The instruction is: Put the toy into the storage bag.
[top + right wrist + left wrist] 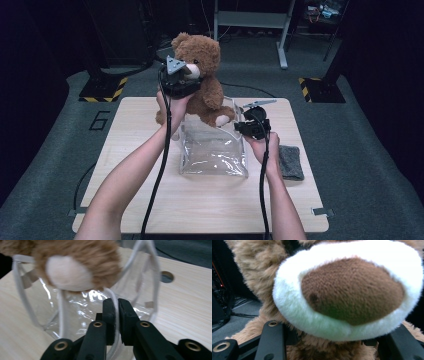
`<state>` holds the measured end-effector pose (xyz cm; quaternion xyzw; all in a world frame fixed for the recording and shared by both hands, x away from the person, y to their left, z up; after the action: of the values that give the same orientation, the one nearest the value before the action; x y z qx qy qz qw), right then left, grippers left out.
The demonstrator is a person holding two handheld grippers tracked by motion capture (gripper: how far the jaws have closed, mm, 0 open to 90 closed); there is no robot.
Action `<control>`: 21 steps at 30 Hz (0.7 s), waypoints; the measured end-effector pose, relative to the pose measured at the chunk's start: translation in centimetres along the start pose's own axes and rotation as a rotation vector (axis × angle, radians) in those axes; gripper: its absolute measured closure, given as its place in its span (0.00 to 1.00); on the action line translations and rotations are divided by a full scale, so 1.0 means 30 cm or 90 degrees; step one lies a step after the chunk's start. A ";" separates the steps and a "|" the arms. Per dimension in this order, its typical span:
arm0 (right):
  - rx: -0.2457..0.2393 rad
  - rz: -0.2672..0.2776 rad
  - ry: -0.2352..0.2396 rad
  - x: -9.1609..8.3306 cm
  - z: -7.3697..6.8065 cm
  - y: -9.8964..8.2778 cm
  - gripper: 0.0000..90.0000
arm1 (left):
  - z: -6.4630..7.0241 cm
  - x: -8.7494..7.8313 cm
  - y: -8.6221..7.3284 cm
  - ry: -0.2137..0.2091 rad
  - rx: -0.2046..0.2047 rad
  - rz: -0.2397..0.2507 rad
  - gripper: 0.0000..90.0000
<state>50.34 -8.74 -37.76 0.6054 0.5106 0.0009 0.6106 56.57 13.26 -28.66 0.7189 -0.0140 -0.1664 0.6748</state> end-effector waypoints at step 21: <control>0.052 0.018 -0.042 -0.042 0.094 -0.064 0.96 | 0.096 0.056 -0.129 -0.048 -0.023 -0.081 0.50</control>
<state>50.30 -12.10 -39.13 0.6367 0.4811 -0.0308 0.6019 56.61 10.41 -32.89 0.6993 0.0094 -0.2357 0.6748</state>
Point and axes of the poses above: each handheld gripper's, and its own axes: x roughly forward along the jaws, y roughly out of its top, z roughly to its right, the point moved 4 cm from there along x, roughly forward along the jaws, and after that the axes turned 13 degrees about y, right-handed, at the moved point
